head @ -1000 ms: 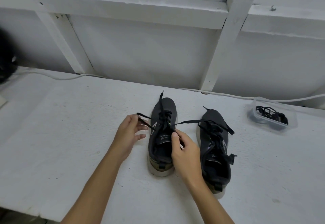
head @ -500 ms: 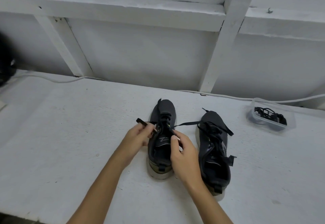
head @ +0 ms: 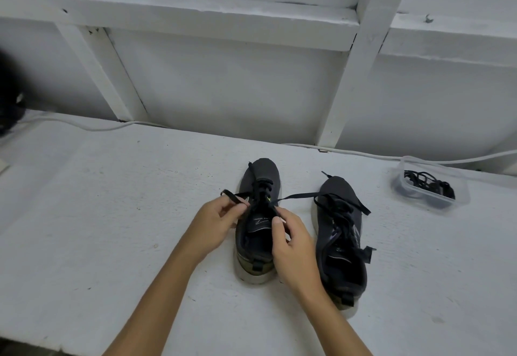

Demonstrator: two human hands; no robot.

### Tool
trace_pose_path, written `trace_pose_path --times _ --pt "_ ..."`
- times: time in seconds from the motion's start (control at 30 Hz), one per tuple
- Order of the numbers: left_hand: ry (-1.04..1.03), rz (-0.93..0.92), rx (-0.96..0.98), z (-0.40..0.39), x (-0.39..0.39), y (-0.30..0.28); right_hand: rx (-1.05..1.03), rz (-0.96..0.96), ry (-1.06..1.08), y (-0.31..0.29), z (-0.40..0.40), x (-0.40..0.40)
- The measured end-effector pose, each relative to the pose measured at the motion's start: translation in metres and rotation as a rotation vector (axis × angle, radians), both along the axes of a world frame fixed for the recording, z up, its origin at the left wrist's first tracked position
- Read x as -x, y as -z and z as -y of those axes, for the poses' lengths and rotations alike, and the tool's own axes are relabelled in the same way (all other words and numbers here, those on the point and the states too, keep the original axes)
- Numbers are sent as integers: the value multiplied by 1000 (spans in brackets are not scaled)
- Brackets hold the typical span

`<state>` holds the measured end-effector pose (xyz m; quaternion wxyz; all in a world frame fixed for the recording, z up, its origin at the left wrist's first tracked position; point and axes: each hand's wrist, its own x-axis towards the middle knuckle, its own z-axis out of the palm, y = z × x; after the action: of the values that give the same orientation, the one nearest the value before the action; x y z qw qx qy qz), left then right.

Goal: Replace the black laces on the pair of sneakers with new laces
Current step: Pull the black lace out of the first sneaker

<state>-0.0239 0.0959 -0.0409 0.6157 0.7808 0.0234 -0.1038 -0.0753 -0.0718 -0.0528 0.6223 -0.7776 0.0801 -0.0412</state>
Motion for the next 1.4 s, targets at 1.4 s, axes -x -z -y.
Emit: trace_pose_path --times 1.4 --pt "-188 -106 224 1 -7 -4 124 34 9 9 1 -2"
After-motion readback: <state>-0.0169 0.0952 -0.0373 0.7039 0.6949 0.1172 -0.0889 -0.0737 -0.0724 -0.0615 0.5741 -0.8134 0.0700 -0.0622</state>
